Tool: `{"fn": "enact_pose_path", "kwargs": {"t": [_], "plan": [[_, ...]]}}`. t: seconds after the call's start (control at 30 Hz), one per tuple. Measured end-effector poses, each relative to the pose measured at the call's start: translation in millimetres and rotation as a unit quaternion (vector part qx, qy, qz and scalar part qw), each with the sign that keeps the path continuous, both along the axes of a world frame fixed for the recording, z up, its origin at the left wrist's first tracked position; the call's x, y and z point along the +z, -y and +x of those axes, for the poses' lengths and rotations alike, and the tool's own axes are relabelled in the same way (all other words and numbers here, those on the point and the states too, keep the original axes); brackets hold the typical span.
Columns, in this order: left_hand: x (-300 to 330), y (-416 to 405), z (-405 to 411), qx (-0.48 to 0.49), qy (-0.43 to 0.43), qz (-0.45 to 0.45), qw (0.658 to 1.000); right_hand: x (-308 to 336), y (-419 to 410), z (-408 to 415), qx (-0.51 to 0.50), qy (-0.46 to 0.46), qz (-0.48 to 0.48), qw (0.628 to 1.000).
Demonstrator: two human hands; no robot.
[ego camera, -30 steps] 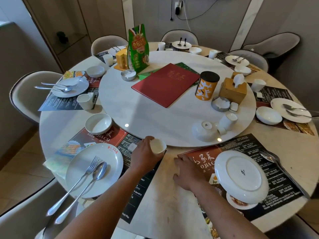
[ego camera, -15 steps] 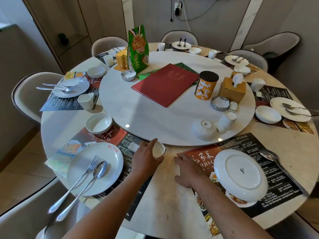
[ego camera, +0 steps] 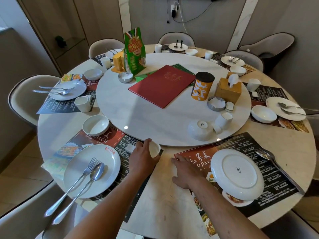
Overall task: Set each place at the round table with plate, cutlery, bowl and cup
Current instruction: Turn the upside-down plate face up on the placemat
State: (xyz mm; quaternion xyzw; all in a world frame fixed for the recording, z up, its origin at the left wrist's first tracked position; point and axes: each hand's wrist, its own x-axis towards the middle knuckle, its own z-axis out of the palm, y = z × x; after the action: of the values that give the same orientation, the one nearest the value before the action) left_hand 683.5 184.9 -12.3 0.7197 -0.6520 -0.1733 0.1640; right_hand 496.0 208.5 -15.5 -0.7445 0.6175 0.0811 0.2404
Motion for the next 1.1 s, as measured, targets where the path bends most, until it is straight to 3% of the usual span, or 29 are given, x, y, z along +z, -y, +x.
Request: {"fn": "enact_pose_path", "kwargs": {"t": [0.3,0.47,0.77,1.1], "plan": [[-2.4,-5.5,-4.4,-0.003,0.002,-0.040,0.999,4.3,2.3,-4.7,-0.029,0.041,-0.001,0.999],[6.7,-10.2,-22.3,-0.028,0.083,-0.113,0.990,11.1,-1.8,-22.7,-0.081,0.085,-0.107,0.987],[27.1,-23.4,-92.1,-0.139,0.135,-0.094,0.976,30.7,-23.9,-89.3,-0.159,0.043,-0.206,0.965],[36.8,9.8,-164.2,-0.236,0.248,-0.067,0.937,15.9,-23.6,-145.8,-0.208,0.014,-0.180,0.961]]}}
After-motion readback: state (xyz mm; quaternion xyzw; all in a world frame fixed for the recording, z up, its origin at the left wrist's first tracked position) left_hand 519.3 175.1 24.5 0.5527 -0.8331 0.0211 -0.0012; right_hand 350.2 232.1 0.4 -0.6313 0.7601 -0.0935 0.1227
